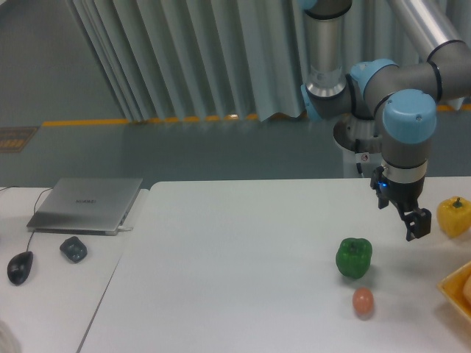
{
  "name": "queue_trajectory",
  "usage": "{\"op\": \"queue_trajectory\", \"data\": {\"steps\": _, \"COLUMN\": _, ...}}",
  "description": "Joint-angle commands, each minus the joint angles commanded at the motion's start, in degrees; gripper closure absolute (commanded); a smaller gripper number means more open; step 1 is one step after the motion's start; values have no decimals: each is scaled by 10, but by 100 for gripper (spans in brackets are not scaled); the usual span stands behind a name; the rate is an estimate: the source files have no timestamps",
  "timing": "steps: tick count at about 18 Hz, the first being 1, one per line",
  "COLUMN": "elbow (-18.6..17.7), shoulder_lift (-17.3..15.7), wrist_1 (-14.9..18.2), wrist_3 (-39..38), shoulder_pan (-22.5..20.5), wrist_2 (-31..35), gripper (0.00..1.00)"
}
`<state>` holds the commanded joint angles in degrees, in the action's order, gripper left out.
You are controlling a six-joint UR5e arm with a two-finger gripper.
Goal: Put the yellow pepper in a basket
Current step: 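Move the open gripper toward the yellow bell pepper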
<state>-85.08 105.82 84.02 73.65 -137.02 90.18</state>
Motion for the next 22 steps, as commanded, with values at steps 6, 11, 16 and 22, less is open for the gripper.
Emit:
{"op": "queue_trajectory", "data": {"steps": 6, "elbow": -25, "shoulder_lift": -10, "wrist_1": -6, "wrist_3": 1, "shoulder_pan": 3, "wrist_2": 4, "gripper": 0}}
{"op": "queue_trajectory", "data": {"steps": 11, "elbow": -37, "shoulder_lift": -18, "wrist_1": -30, "wrist_3": -2, "shoulder_pan": 0, "wrist_2": 6, "gripper": 0}}
{"op": "queue_trajectory", "data": {"steps": 16, "elbow": -51, "shoulder_lift": -18, "wrist_1": -40, "wrist_3": -10, "shoulder_pan": 3, "wrist_2": 5, "gripper": 0}}
{"op": "queue_trajectory", "data": {"steps": 22, "elbow": -74, "shoulder_lift": -26, "wrist_1": -74, "wrist_3": 16, "shoulder_pan": 4, "wrist_2": 58, "gripper": 0}}
